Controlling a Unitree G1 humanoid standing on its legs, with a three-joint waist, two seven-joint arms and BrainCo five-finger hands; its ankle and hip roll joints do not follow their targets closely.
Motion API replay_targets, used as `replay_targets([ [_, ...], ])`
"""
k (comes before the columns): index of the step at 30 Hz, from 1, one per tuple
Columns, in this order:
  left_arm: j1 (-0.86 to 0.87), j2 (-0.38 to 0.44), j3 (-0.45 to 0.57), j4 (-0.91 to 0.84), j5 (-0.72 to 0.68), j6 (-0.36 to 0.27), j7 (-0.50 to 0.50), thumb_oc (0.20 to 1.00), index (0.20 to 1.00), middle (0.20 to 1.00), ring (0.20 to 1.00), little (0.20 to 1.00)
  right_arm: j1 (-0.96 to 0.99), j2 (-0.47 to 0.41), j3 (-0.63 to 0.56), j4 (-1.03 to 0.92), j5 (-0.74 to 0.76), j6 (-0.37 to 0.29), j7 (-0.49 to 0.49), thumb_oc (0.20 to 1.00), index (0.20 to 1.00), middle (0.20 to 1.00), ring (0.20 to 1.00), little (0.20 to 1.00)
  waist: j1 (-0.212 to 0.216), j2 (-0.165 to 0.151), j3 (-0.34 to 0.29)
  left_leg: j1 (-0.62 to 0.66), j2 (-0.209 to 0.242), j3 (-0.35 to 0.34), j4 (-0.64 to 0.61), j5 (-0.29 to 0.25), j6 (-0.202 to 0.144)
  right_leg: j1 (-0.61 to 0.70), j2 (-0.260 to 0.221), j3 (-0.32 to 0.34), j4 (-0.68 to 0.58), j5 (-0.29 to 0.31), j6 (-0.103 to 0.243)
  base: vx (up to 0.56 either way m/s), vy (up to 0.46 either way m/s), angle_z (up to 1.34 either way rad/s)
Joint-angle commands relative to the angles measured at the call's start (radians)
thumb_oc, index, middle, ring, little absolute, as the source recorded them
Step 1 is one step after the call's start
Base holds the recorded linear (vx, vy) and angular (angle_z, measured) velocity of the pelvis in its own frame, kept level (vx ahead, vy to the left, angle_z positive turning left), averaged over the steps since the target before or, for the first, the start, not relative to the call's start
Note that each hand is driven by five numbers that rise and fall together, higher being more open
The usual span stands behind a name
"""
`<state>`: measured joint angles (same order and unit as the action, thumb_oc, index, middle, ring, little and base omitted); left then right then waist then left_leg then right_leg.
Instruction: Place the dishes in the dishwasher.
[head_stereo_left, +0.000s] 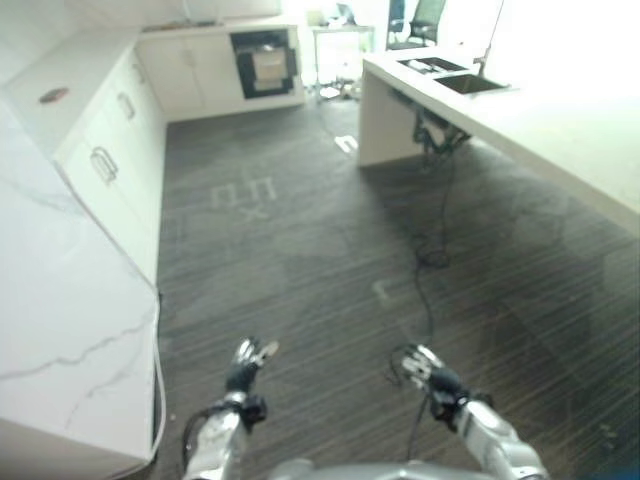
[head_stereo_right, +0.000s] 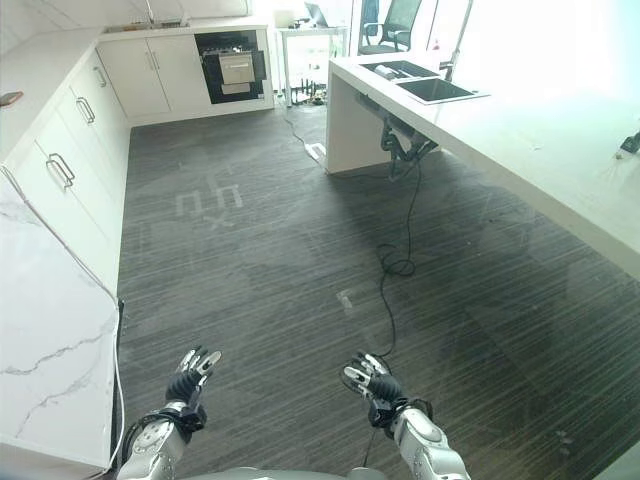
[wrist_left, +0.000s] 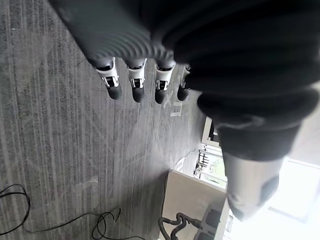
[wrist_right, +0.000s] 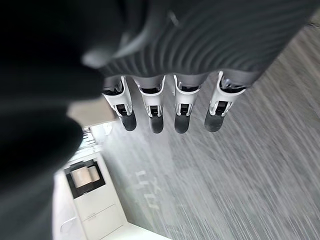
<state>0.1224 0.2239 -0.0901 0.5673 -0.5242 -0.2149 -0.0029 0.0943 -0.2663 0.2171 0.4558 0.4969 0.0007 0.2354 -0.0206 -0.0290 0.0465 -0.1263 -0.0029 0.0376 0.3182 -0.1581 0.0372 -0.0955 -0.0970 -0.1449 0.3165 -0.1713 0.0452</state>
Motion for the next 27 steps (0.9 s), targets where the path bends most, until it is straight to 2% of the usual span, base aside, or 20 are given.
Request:
replay_targets([
  [1, -0.031, 0.057, -0.015, -0.099, 0.015, -0.042, -0.034, 1.0, 1.0, 1.0, 1.0, 1.0, -0.035, -0.015, -0.031, -0.113, -0.006, -0.106, -0.023, 1.0, 1.0, 1.0, 1.0, 1.0, -0.003, 0.006, 0.043, 0.048, 0.039, 0.095, -0.018, -0.056, -0.057, 0.015, -0.013, -0.021, -0.016, 0.018, 0.068, 0.0, 0.0, 0.0],
  [5, -0.025, 0.065, -0.011, -0.124, -0.007, -0.041, -0.037, 1.0, 1.0, 1.0, 1.0, 1.0, -0.032, -0.028, -0.043, -0.176, -0.014, -0.128, -0.027, 1.0, 1.0, 1.0, 1.0, 1.0, -0.011, 0.01, 0.044, 0.052, 0.044, 0.101, -0.018, -0.058, -0.057, 0.016, -0.008, -0.018, -0.016, 0.013, 0.065, 0.05, -0.07, 0.0],
  [10, -0.002, 0.073, 0.006, -0.184, -0.048, -0.025, -0.066, 1.0, 1.0, 1.0, 1.0, 1.0, -0.01, -0.023, -0.071, -0.234, 0.049, -0.142, -0.008, 1.0, 1.0, 1.0, 1.0, 1.0, -0.018, 0.016, 0.05, 0.065, 0.05, 0.104, -0.018, -0.062, -0.056, 0.023, 0.008, -0.01, -0.016, 0.003, 0.053, 0.05, -0.109, 0.01],
  [14, 0.007, 0.081, 0.005, -0.202, -0.07, 0.005, -0.099, 1.0, 1.0, 1.0, 1.0, 1.0, -0.004, -0.04, -0.079, -0.259, 0.048, -0.136, 0.01, 1.0, 1.0, 1.0, 1.0, 1.0, -0.023, 0.019, 0.062, 0.081, 0.053, 0.1, -0.018, -0.043, -0.066, 0.029, 0.026, 0.01, -0.016, -0.002, 0.039, 0.06, -0.125, -0.05],
  [16, 0.009, 0.08, 0.008, -0.214, -0.096, 0.01, -0.115, 1.0, 1.0, 1.0, 1.0, 1.0, -0.004, -0.061, -0.089, -0.272, 0.04, -0.139, 0.02, 1.0, 1.0, 1.0, 1.0, 1.0, -0.019, 0.011, 0.085, 0.093, 0.052, 0.108, -0.018, -0.01, -0.086, 0.035, 0.029, 0.021, -0.016, 0.0, 0.026, 0.04, -0.176, -0.08],
  [17, 0.006, 0.08, 0.004, -0.227, -0.117, 0.003, -0.127, 1.0, 1.0, 1.0, 1.0, 1.0, -0.007, -0.087, -0.098, -0.287, 0.051, -0.145, 0.02, 1.0, 1.0, 1.0, 1.0, 1.0, -0.014, -0.019, 0.118, 0.106, 0.052, 0.135, -0.018, 0.131, -0.115, 0.044, 0.018, 0.044, -0.016, -0.001, 0.003, 0.02, -0.23, -0.24],
  [18, 0.003, 0.075, 0.006, -0.23, -0.128, -0.004, -0.128, 1.0, 1.0, 1.0, 1.0, 1.0, -0.011, -0.104, -0.108, -0.29, 0.048, -0.149, 0.035, 1.0, 1.0, 1.0, 1.0, 1.0, -0.014, -0.036, 0.148, 0.039, 0.058, 0.12, 0.13, 0.177, -0.121, 0.048, 0.016, 0.063, -0.016, 0.006, -0.015, 0.07, -0.218, -0.08],
  [19, 0.004, 0.078, 0.011, -0.233, -0.134, -0.003, -0.152, 1.0, 1.0, 1.0, 1.0, 1.0, -0.015, -0.109, -0.113, -0.279, 0.04, -0.159, 0.04, 1.0, 1.0, 1.0, 1.0, 1.0, -0.013, -0.032, 0.166, -0.001, 0.081, 0.129, 0.134, 0.196, -0.12, 0.061, 0.03, 0.072, -0.016, 0.005, -0.014, 0.14, -0.059, -0.04],
  [20, 0.007, 0.08, 0.005, -0.237, -0.138, 0.0, -0.169, 1.0, 1.0, 1.0, 1.0, 1.0, -0.022, -0.106, -0.116, -0.276, 0.039, -0.154, 0.035, 1.0, 1.0, 1.0, 1.0, 1.0, -0.003, -0.022, 0.172, 0.008, 0.095, 0.153, 0.016, 0.215, -0.122, 0.078, 0.042, 0.075, -0.016, -0.014, -0.003, 0.35, 0.194, 0.12],
  [21, 0.027, 0.081, 0.004, -0.259, -0.154, 0.015, -0.173, 1.0, 1.0, 1.0, 1.0, 1.0, -0.007, -0.106, -0.123, -0.289, 0.033, -0.144, 0.052, 1.0, 1.0, 1.0, 1.0, 1.0, 0.009, 0.039, 0.174, -0.104, 0.17, 0.146, -0.018, 0.171, -0.139, 0.114, 0.097, 0.071, -0.016, -0.059, 0.015, 0.45, 0.327, 0.0],
  [22, 0.036, 0.08, -0.004, -0.261, -0.151, 0.011, -0.168, 1.0, 1.0, 1.0, 1.0, 1.0, 0.005, -0.109, -0.129, -0.292, 0.021, -0.144, 0.072, 1.0, 1.0, 1.0, 1.0, 1.0, 0.019, 0.062, 0.171, -0.176, 0.198, 0.116, -0.018, 0.171, -0.153, 0.142, 0.119, 0.079, -0.016, -0.084, 0.019, 0.44, 0.347, 0.21],
  [24, 0.05, 0.073, -0.007, -0.244, -0.156, -0.009, -0.172, 1.0, 1.0, 1.0, 1.0, 1.0, 0.013, -0.118, -0.128, -0.29, 0.002, -0.15, 0.094, 1.0, 1.0, 1.0, 1.0, 1.0, 0.034, 0.073, 0.169, -0.234, 0.203, 0.06, -0.018, 0.179, -0.166, 0.177, 0.136, 0.103, -0.016, -0.113, 0.015, 0.41, 0.285, 0.11],
  [25, 0.063, 0.061, -0.003, -0.218, -0.153, -0.028, -0.183, 1.0, 1.0, 1.0, 1.0, 1.0, 0.011, -0.129, -0.122, -0.29, -0.013, -0.154, 0.099, 1.0, 1.0, 1.0, 1.0, 1.0, 0.04, 0.075, 0.164, -0.252, 0.223, 0.069, -0.018, 0.164, -0.167, 0.208, 0.13, 0.118, -0.016, -0.139, 0.016, 0.46, 0.331, -0.49],
  [27, 0.06, 0.061, -0.006, -0.206, -0.15, -0.034, -0.183, 1.0, 1.0, 1.0, 1.0, 1.0, 0.017, -0.131, -0.126, -0.301, 0.001, -0.146, 0.097, 1.0, 1.0, 1.0, 1.0, 1.0, 0.034, 0.074, 0.156, -0.239, 0.24, 0.094, -0.018, 0.167, -0.162, 0.221, 0.117, 0.116, -0.016, -0.146, 0.021, 0.36, 0.265, -0.83],
])
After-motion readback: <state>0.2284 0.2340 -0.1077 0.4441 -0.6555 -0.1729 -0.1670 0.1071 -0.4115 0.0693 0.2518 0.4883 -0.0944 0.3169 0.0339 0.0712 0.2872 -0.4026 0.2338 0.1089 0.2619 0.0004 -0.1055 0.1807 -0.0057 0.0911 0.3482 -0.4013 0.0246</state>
